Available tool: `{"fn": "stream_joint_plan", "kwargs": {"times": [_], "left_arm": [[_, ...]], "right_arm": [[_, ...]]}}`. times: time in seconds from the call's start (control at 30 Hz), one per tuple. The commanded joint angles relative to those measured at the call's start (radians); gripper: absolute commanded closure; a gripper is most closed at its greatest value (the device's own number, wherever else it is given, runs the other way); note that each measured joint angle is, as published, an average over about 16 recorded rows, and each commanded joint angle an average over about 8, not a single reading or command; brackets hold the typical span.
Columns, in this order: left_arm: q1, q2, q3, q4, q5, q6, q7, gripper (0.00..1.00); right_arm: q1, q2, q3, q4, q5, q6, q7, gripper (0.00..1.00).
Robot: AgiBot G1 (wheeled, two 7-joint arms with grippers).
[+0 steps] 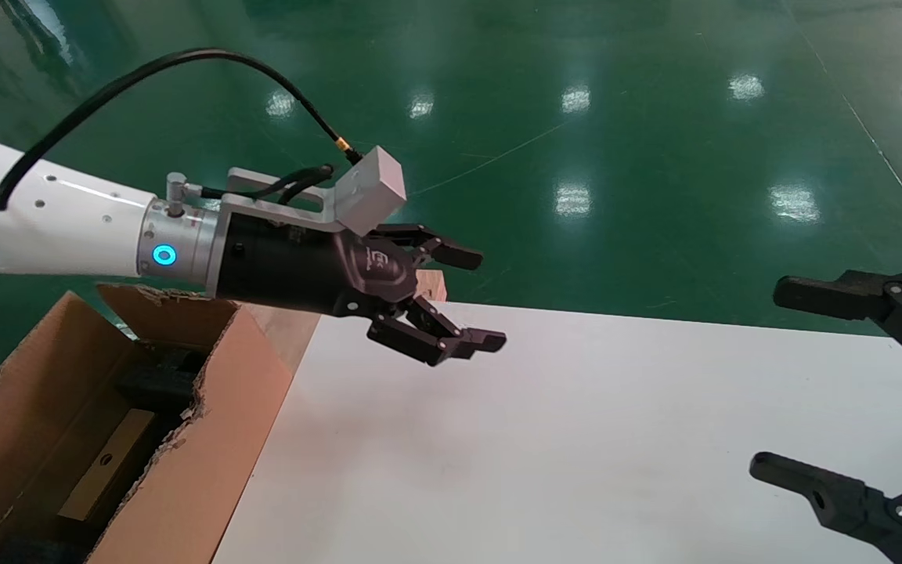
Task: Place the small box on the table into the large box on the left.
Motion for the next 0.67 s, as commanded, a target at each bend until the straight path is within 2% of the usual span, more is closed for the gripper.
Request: {"fn": "stream_joint_plan", "kwargs": {"times": [0.03, 0.57, 0.67], "left_arm": [[0.04, -0.002, -0.054, -0.019, -0.011, 0.015, 0.009, 0.0], [0.366, -0.016, -0.489, -0.171, -0.097, 0.134, 0.084, 0.0], [0.397, -0.018, -0.53, -0.185, -0.105, 0.146, 0.091, 0.0]], "right_arm": [[0.0, 0.0, 0.0, 0.0, 0.0, 0.0, 0.0, 0.0], [0.0, 0.0, 0.0, 0.0, 0.0, 0.0, 0.0, 0.0], [0.0, 0.0, 0.0, 0.0, 0.0, 0.0, 0.0, 0.0]]}}
